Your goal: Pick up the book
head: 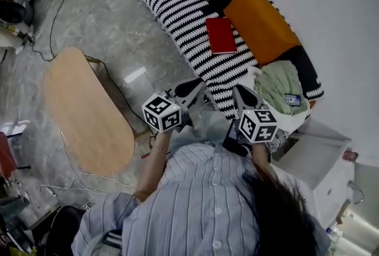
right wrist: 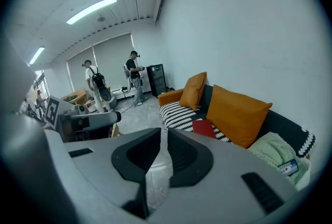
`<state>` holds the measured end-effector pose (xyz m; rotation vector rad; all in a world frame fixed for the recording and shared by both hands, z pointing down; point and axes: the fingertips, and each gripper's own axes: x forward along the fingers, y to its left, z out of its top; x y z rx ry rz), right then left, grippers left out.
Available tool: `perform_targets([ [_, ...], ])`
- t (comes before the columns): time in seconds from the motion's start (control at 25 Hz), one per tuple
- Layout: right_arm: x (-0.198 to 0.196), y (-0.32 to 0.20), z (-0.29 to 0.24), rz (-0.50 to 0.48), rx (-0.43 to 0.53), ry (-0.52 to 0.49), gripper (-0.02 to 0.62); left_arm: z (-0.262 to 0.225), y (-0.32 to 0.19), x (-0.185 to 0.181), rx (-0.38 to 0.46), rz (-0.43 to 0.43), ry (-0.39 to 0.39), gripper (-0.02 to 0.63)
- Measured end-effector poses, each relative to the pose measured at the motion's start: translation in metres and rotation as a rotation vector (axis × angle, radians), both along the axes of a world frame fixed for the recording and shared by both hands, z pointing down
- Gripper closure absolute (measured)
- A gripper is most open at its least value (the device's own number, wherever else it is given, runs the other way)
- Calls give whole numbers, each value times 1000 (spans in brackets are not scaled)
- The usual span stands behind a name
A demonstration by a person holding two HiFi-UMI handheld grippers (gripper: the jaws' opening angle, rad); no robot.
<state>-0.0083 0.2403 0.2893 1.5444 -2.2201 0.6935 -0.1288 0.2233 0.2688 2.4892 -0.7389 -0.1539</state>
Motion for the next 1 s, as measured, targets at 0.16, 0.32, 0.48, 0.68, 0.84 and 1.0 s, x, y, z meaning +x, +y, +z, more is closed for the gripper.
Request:
perform_targets([
  [0.16, 12, -19, 8, 13, -7, -9, 544, 2, -17, -4, -7, -34, 14, 592],
  [0.32, 29, -39, 20, 36, -31, -35, 544, 18, -34, 7, -45, -22, -21, 593],
  [0.48, 47, -68, 29, 57, -50, -54, 543, 24, -61, 16, -48, -35, -55, 593],
  [0.68, 77, -107, 37, 76, -69, -66, 545, 27, -101, 30, -41, -57, -94, 592],
  [0.84, 97, -146, 53, 101, -87, -78, 544, 43, -136, 38, -95, -67, -87, 592],
  [1.0, 109, -188, 73, 114, -92, -87, 544, 61, -168, 44, -116, -66, -106, 594],
])
